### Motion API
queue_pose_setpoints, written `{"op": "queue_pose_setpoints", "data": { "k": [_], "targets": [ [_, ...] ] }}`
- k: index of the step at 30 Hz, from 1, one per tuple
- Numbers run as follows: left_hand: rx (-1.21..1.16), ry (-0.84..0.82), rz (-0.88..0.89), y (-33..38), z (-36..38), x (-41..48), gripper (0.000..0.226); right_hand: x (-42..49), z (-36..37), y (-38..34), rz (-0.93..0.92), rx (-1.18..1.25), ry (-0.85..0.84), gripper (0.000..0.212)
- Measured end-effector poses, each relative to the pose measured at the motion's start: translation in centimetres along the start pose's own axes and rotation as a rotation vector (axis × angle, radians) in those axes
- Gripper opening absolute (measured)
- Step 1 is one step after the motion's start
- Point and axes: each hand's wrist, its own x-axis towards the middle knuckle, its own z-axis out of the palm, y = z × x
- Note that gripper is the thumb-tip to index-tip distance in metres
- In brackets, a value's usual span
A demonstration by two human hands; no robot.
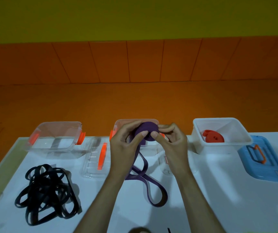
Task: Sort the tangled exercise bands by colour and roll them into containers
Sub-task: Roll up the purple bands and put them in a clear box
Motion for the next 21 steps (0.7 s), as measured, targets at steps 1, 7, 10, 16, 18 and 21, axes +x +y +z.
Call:
{"op": "queue_pose_setpoints", "data": {
  "k": [1, 7, 10, 16, 18, 21],
  "targets": [
    [-0.003, 0.013, -0.005, 0.0, 0.1, 0.0, 0.029, 0.0, -0.1, 0.0, -0.002, -0.009, 0.006, 0.025],
    [-0.033, -0.003, -0.080, -0.7, -0.1, -0.3, 0.029, -0.3, 0.4, -0.3, 0.006, 0.051, -0.002, 0.017],
    [-0.071, -0.019, -0.078, 0.3, -0.2, 0.2, 0.029, -0.2, 0.4, 0.2, 0.017, 0.046, -0.028, 0.014],
    [-0.067, 0.048, -0.048, -0.1, 0.1, 0.1, 0.030, 0.3, 0.4, -0.9, 0.006, 0.022, -0.020, 0.021],
    [-0.050, 0.017, -0.078, -0.4, -0.2, 0.1, 0.034, 0.4, 0.5, -0.8, 0.015, 0.020, -0.026, 0.024],
    [-0.057, -0.034, -0.088, -0.4, -0.7, 0.6, 0.033, 0.4, 0.5, -0.6, 0.017, 0.011, -0.070, 0.016]
  ]
}}
